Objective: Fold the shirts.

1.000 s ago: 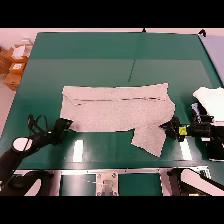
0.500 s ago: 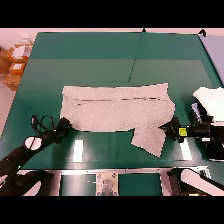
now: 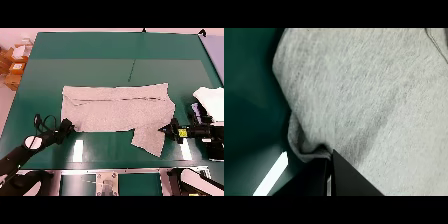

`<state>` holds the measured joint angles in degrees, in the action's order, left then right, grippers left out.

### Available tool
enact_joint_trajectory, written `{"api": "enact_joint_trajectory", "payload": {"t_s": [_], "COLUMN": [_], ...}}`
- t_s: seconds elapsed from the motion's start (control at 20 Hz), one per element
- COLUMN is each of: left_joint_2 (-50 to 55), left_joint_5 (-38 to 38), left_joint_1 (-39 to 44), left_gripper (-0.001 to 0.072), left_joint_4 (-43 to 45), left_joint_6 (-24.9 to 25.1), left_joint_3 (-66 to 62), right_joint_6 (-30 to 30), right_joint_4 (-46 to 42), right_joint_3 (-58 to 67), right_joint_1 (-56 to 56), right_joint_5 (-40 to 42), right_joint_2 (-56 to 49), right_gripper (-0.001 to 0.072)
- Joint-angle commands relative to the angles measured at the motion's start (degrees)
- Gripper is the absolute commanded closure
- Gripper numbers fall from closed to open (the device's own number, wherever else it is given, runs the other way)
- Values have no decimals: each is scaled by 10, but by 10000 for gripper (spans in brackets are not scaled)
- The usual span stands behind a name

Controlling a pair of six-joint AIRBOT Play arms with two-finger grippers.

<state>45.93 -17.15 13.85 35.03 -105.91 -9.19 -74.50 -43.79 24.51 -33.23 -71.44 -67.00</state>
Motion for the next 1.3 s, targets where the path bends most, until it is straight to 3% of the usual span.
{"api": "enact_joint_trajectory", "payload": {"t_s": [0.0,0.05,0.15,0.35,0.6,0.75,0.95,1.25], "left_joint_2": [0,0,0,-30,-155,-176,-176,-124], "left_joint_5": [-6,-9,-19,-90,-287,-344,-345,-304], "left_joint_1": [0,0,0,-26,-131,-155,-155,-155], "left_gripper": [684,684,684,686,686,686,686,686], "left_joint_4": [10,10,12,39,301,345,339,286], "left_joint_6": [16,17,31,21,-144,-104,-60,11], "left_joint_3": [-11,-13,-17,-16,-27,-60,-104,-166], "right_joint_6": [-14,-18,-18,-50,-157,-156,-150,-160], "right_joint_4": [-24,-40,-56,-85,-233,-211,-154,-86], "right_joint_3": [0,-3,-14,-13,-13,1,81,225], "right_joint_1": [0,0,0,-2,-1,-1,-1,23], "right_joint_5": [-19,-22,-20,-15,-57,-79,-135,-115], "right_joint_2": [0,1,6,49,91,95,117,109], "right_gripper": [535,564,700,701,702,701,702,701]}}
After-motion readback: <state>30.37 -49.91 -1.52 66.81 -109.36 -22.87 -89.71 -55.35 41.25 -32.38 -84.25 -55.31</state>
